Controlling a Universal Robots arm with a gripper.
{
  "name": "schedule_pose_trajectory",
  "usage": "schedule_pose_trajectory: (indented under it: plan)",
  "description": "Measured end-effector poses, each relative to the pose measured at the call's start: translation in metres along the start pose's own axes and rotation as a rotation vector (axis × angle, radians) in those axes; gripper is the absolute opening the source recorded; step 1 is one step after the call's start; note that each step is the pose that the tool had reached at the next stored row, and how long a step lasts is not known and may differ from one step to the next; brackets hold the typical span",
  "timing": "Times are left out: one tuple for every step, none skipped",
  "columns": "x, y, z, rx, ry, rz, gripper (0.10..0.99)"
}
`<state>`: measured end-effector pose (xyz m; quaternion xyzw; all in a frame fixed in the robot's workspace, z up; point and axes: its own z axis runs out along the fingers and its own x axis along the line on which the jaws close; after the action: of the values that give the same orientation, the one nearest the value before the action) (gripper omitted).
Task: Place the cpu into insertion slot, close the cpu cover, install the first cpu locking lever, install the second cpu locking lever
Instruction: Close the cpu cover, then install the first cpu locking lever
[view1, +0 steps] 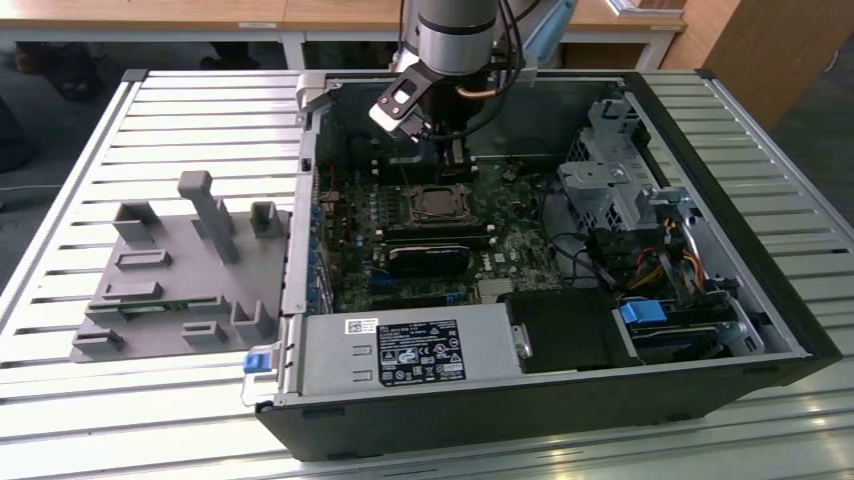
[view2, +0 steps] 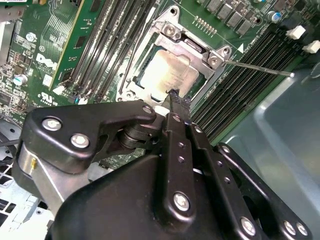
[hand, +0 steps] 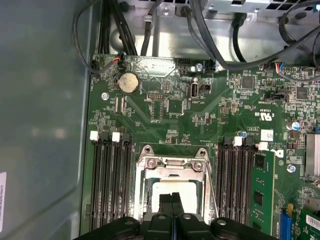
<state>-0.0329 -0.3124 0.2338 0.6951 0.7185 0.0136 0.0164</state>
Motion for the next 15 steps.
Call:
schedule_pose_trajectory:
  plan:
    - [0.0, -0.0005, 0.0, 0.0, 0.0, 0.0, 0.106]
    - [0.0, -0.0009, 0.0, 0.0, 0.0, 0.0, 0.106]
    - [0.0, -0.0013, -0.0001, 0.0, 0.0, 0.0, 0.106]
    - [0.0001, -0.0018, -0.0001, 0.0, 0.0, 0.0, 0.106]
    - [0.0001, -0.0024, -0.0001, 0.0, 0.0001, 0.0, 0.106]
    - [0.0001, -0.0027, -0.0001, 0.0, 0.0, 0.0, 0.106]
    - [0.0001, -0.0031, -0.0001, 0.0, 0.0, 0.0, 0.106]
    - [0.0001, -0.0034, -0.0001, 0.0, 0.0, 0.0, 0.106]
    - [0.0001, -0.0037, -0.0001, 0.0, 0.0, 0.0, 0.106]
    - [0.0001, -0.0039, -0.0002, 0.0, 0.0, 0.0, 0.106]
    - [0.0001, -0.0042, -0.0002, 0.0, 0.0, 0.0, 0.106]
    - [0.0001, -0.0045, -0.0002, 0.0, 0.0, 0.0, 0.106]
    - [0.0002, -0.0048, -0.0002, 0.0, 0.0, 0.0, 0.106]
    - [0.0002, -0.0051, -0.0002, 0.0, 0.0, 0.0, 0.106]
    - [0.0002, -0.0054, -0.0002, 0.0, 0.0, 0.0, 0.106]
